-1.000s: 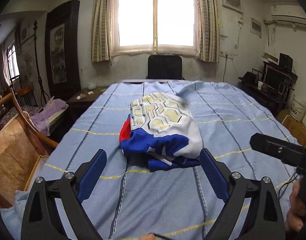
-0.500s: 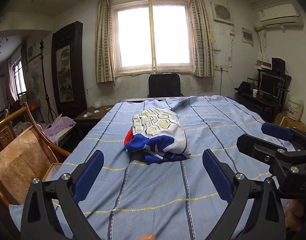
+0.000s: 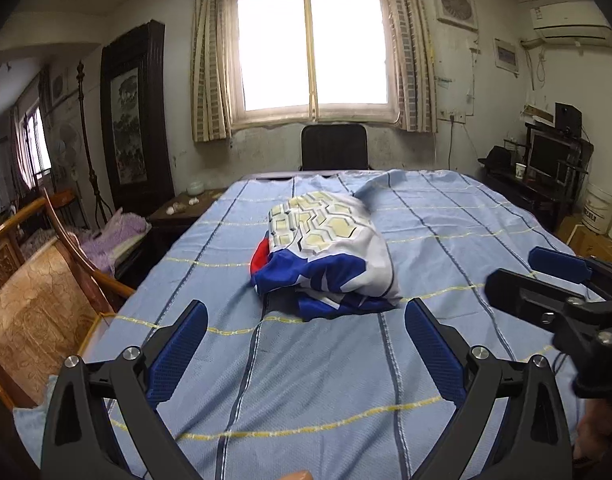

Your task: Fold large clothes

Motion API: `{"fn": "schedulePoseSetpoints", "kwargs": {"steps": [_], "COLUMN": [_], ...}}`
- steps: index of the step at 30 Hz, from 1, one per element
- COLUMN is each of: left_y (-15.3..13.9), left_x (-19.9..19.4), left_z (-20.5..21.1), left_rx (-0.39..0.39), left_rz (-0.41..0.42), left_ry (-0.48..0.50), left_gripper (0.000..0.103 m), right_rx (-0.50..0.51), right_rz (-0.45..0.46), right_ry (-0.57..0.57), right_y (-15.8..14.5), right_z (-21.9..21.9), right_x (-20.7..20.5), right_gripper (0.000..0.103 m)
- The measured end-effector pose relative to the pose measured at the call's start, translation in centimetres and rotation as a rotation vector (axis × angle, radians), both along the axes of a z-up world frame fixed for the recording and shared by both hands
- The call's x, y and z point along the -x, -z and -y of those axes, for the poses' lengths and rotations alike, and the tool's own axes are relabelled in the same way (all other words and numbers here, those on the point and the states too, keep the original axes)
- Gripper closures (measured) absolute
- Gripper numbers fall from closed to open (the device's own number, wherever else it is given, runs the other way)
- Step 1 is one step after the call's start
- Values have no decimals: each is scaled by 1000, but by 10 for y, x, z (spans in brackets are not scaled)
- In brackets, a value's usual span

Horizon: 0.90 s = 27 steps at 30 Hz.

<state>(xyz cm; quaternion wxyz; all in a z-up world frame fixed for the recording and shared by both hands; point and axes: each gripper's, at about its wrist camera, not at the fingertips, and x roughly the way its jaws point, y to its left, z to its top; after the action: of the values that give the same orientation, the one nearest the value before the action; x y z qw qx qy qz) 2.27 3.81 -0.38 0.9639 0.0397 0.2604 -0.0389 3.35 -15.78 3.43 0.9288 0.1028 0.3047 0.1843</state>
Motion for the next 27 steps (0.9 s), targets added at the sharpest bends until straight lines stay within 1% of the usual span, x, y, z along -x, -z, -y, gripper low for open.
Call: {"fn": "schedulePoseSetpoints", "kwargs": {"steps": [4,9,11,13,14,15,17,19,22,23,25,26,27], "left_y": [8,14,22,29,35,39,55,68,90,98,106,110,112], "left_x": [-47,-112,-142,-163,-180,-189,-213,-230,-251,-257,-263,-266,-267], "left_z": [-25,-48,-60,-68,-74,-76,-81,-84,-88,-91,-93,-92,-91], "left_rx": [76,121,171,227,274,305,381,435,481,513,574,615,630], "left_rz": [-96,-197,-255,-307,-338,-361,-439,-491,-564,-586,-604,-615,-617], "left_ry": [-17,-26,-38,-17,-3,8,43,63,60,65,98,134,151], "left_gripper": [4,4,4,4,4,4,4,4,4,4,4,4,5], "right_rx": [-33,-116,-137,-153,-167,-178,-196,-217,-261,-281,-308,-324,-334], "right_rz": [-47,-155,-191,-226,-244,-261,-298,-330,-391,-414,-439,-455,-468], "right_ry": [-18,-34,-38,-27,-33,-33,-18,4,5,1,-1,-2,-4], "right_y": [7,18,24,32,37,43,56,71,96,105,117,124,130], "right_z": [4,12,11,10,9,8,8,10,10,11,12,12,13], "right_x": [-33,-86,-110,-135,-148,-160,-187,-208,-234,-242,-252,-258,-262], "right_gripper": [11,11,11,11,11,11,11,11,11,11,11,11,11]}}
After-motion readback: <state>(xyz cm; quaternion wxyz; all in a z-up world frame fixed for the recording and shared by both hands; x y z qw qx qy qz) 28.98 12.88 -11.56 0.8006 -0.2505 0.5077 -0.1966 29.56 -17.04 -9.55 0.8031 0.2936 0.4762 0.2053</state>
